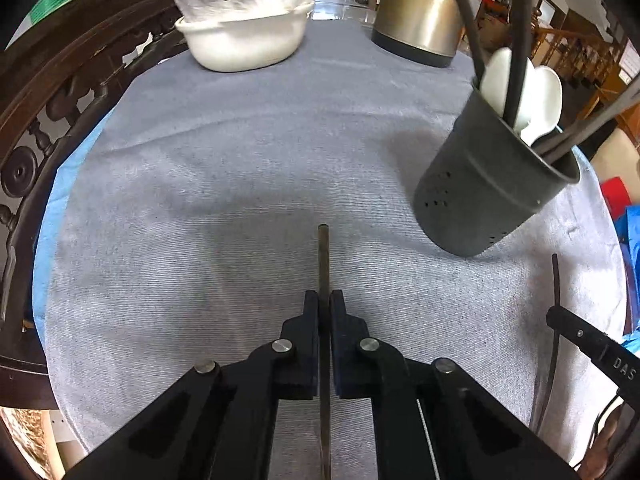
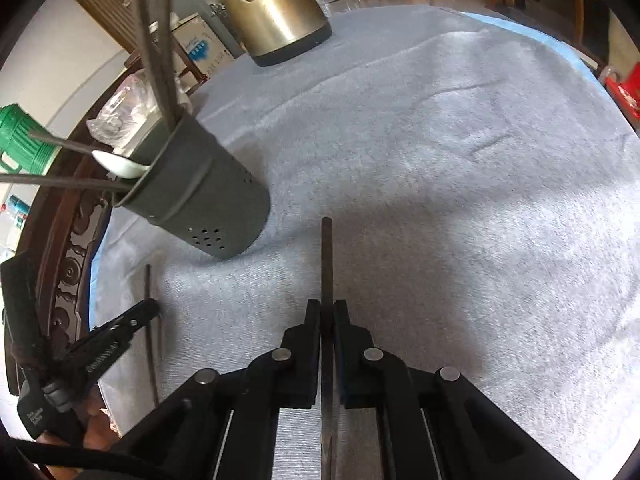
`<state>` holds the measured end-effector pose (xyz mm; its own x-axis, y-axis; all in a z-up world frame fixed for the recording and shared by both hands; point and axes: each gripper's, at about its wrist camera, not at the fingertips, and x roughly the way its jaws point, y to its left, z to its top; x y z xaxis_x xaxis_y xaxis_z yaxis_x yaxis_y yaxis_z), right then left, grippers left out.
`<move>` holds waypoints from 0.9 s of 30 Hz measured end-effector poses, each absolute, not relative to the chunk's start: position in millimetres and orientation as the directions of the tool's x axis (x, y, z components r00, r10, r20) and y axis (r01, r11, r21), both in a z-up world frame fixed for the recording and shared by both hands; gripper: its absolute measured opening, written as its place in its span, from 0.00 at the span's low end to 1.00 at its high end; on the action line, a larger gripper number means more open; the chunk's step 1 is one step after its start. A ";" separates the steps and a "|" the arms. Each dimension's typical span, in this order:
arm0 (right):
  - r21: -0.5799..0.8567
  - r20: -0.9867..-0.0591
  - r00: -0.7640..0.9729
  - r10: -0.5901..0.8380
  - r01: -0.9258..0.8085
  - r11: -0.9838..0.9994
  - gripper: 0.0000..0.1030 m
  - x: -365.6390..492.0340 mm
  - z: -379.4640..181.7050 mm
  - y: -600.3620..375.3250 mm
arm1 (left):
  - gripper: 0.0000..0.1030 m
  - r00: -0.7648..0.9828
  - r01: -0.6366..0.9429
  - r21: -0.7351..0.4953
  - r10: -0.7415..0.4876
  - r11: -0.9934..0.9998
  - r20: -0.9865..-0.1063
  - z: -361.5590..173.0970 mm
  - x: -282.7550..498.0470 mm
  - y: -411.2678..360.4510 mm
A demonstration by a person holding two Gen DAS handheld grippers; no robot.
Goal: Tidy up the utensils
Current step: 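Close the left tool on a dark chopstick while the right tool grips the other, then lift both held dark chopsticks up over the grey cup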
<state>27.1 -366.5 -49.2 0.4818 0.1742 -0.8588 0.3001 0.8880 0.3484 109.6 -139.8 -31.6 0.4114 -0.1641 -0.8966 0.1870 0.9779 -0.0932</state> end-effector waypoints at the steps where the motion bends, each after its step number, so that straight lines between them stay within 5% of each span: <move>1: 0.357 -0.859 0.479 0.180 0.308 0.882 0.06 26.9 -50.5 -369.1 | 0.05 0.408 0.192 -0.102 -0.174 0.976 -0.896 -31.5 110.5 -136.9; 8: 0.395 -0.862 0.448 0.236 0.302 0.868 0.09 35.5 -57.0 -371.4 | 0.06 0.355 0.241 -0.138 -0.219 0.961 -0.909 -34.3 113.1 -134.0; 13: 0.396 -0.878 0.396 0.269 0.285 0.873 0.10 47.4 -58.9 -369.9 | 0.33 0.315 0.255 -0.161 -0.240 0.953 -0.918 -38.4 119.7 -133.5; 25: 0.271 -0.931 0.316 0.184 0.259 0.927 0.11 73.7 -58.1 -355.3 | 0.35 0.252 0.258 -0.171 -0.237 0.951 -0.938 -31.7 150.9 -110.8; 27: 0.248 -0.932 0.324 0.162 0.246 0.937 0.10 77.7 -58.2 -350.9 | 0.26 0.272 0.272 -0.140 -0.215 0.952 -0.938 -29.0 150.1 -117.8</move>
<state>77.7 -350.9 -58.2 0.3244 0.1617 -0.9320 0.2460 0.9370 0.2481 150.1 -117.8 -29.0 0.2723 -0.2154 -0.9378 0.2721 0.9521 -0.1397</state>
